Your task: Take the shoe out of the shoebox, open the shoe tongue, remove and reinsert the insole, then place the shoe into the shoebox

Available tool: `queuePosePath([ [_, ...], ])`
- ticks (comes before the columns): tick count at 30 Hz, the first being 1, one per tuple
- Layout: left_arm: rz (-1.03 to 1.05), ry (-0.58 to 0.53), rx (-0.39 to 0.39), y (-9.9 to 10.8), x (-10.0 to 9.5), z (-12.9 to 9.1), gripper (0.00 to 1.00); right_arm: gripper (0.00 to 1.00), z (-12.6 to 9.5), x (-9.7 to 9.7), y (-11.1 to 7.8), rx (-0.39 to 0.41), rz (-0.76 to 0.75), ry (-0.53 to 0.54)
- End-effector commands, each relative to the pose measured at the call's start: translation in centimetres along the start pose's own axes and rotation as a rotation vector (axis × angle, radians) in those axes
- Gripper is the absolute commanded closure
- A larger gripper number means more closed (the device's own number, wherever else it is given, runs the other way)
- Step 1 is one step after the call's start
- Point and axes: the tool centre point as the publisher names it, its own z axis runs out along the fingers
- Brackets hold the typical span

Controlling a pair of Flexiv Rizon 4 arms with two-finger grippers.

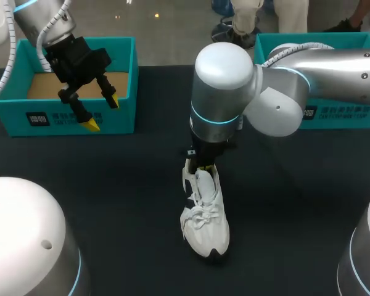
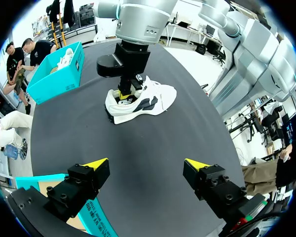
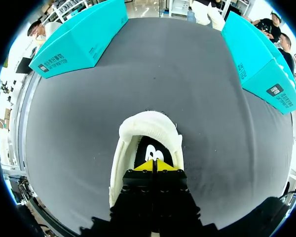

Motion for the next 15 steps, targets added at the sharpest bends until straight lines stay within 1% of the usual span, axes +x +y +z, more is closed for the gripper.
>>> queuePosePath([
  [1, 0.000, 0.001, -0.002, 0.0, 0.0, 0.0, 0.00, 1.00, 3.2, 0.4, 0.2, 0.034, -0.003, 0.031],
  [5, 0.000, 0.001, -0.002, 0.0, 0.0, 0.0, 0.00, 1.00, 4.5, 0.6, -0.2, 0.060, -0.005, 0.045],
  [8, 0.000, 0.001, -0.002, 0.0, 0.0, 0.0, 0.00, 1.00, 4.9, 0.8, -0.6, 0.069, 0.000, 0.055],
  [12, 0.000, 0.001, -0.002, 0.0, 0.0, 0.0, 0.00, 1.00, 5.0, 0.7, -1.0, 0.075, 0.005, 0.059],
  [15, 0.000, 0.001, -0.002, 0.0, 0.0, 0.0, 0.00, 1.00, 4.3, 0.6, -1.1, 0.073, 0.008, 0.059],
])
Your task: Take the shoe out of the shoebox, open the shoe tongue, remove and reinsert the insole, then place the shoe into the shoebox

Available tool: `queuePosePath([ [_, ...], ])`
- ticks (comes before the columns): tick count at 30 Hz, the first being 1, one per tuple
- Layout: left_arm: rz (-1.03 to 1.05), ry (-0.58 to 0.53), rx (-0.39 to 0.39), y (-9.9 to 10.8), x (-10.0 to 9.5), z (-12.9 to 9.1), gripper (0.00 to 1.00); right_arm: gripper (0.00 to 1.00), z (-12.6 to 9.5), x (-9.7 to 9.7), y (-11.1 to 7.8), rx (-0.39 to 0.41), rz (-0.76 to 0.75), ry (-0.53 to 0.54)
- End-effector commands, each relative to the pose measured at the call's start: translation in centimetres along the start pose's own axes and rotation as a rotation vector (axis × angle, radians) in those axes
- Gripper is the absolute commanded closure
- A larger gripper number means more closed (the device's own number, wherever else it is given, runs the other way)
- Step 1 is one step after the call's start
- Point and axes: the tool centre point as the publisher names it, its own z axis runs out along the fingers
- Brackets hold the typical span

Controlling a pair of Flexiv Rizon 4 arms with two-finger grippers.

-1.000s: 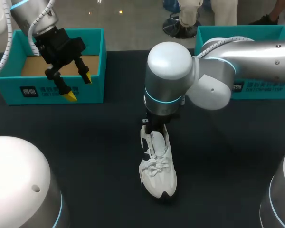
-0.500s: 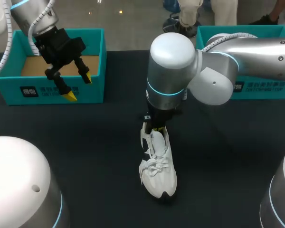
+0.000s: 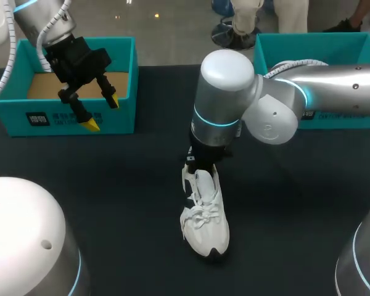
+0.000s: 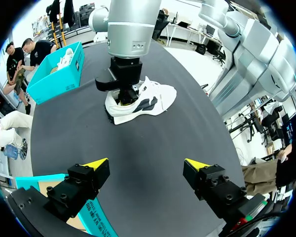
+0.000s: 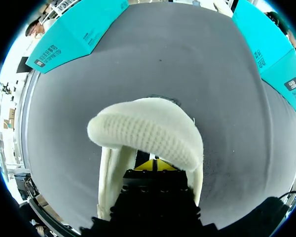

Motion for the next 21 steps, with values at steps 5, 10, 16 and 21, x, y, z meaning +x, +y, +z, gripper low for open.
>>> queuePosePath([
  [5, 0.000, 0.001, -0.002, 0.0, 0.0, -0.1, 0.00, 1.00, -0.6, 0.4, -0.5, -0.021, -0.001, 0.001],
  [10, 0.000, 0.001, -0.002, 0.0, 0.0, -0.1, 0.00, 1.00, -2.5, 0.7, 0.0, -0.022, -0.026, 0.000],
  [16, 0.000, 0.001, -0.002, 0.0, 0.0, -0.1, 0.00, 1.00, -4.5, 0.9, 0.4, -0.023, -0.067, -0.024],
  [21, 0.000, 0.001, -0.002, 0.0, 0.0, -0.1, 0.00, 1.00, -5.5, 0.8, 0.2, 0.012, -0.072, -0.008],
])
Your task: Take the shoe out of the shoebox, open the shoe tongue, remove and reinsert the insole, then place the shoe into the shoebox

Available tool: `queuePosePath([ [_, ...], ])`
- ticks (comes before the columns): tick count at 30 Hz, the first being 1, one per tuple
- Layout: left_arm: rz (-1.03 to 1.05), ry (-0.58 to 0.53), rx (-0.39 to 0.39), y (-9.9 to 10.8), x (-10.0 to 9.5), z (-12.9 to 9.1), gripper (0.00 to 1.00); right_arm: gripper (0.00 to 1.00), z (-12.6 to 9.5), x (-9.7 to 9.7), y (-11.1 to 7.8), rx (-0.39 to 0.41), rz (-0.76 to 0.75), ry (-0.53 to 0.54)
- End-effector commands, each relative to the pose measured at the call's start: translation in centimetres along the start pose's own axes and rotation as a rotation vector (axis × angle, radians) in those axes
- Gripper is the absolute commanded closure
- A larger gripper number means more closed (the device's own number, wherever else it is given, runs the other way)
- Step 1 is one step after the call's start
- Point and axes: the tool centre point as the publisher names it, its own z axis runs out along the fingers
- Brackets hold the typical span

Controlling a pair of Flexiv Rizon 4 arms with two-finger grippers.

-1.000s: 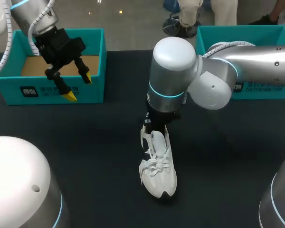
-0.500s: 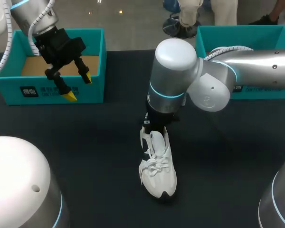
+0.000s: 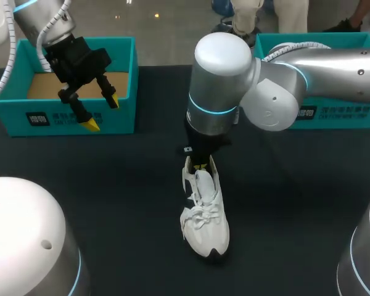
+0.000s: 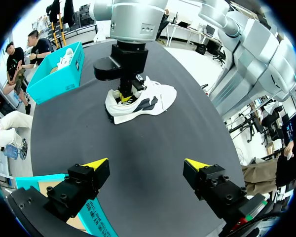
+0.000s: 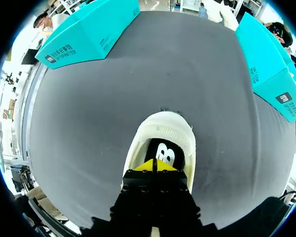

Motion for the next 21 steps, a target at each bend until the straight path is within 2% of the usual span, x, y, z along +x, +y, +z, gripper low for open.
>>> queuePosePath([
  [1, 0.000, 0.001, -0.002, 0.0, 0.0, -0.1, 0.00, 1.00, -0.9, -0.6, -0.1, 0.033, 0.001, 0.026],
  [9, 0.000, 0.001, -0.002, 0.0, 0.0, -0.1, 0.00, 1.00, -0.9, -0.8, -1.2, 0.113, 0.028, 0.068],
  [21, 0.000, 0.001, -0.002, 0.0, 0.0, -0.1, 0.00, 1.00, 0.1, -0.5, -2.1, 0.185, 0.061, 0.115],
])
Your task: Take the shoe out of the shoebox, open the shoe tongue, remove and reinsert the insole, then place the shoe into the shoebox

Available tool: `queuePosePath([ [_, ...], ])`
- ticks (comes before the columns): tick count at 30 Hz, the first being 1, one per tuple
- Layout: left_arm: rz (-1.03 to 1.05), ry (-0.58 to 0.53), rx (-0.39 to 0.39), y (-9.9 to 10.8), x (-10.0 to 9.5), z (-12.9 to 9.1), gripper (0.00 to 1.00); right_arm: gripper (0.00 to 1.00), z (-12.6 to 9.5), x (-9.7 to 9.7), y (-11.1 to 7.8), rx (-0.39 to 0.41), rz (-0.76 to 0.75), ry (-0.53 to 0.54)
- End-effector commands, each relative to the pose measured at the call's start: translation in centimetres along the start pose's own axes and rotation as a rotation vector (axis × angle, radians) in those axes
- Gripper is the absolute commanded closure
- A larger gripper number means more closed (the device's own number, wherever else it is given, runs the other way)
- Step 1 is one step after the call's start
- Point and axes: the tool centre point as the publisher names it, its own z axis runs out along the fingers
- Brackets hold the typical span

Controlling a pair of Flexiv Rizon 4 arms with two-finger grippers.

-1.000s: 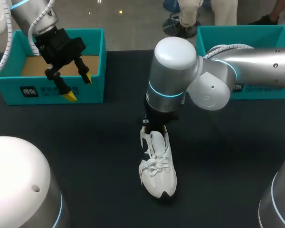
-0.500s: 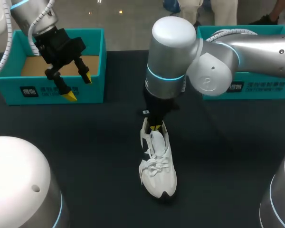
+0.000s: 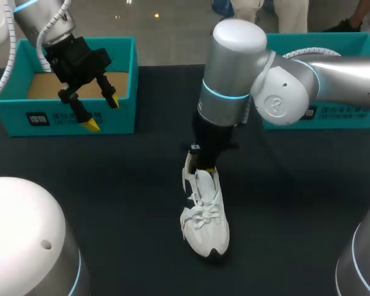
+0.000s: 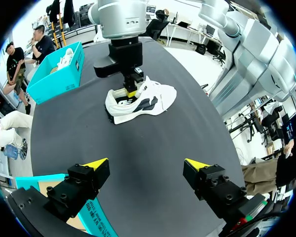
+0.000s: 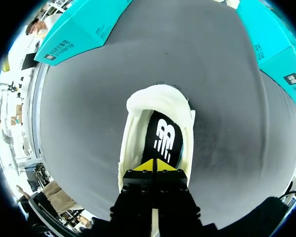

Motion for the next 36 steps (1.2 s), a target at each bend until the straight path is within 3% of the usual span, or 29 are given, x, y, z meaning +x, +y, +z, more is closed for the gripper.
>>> queuePosePath([
  [1, 0.000, 0.001, -0.002, 0.0, 0.0, 0.0, 0.00, 1.00, 0.5, 0.0, 0.3, 0.022, 0.005, 0.013],
  [9, 0.000, 0.001, -0.002, 0.0, 0.0, 0.0, 0.00, 0.98, -0.2, 0.3, -0.5, 0.066, 0.022, 0.024],
  [11, 0.000, 0.001, -0.002, 0.0, 0.0, 0.0, 0.00, 0.80, -0.1, 0.2, -0.7, 0.075, 0.023, 0.033],
  [19, 0.000, 0.001, -0.002, 0.0, 0.0, 0.0, 0.00, 0.64, 0.6, 0.5, -0.9, 0.087, 0.023, 0.043],
  [36, 0.000, 0.001, -0.002, 0.0, 0.0, 0.0, 0.00, 0.58, 0.0, 2.2, 0.6, 0.062, -0.038, 0.025],
])
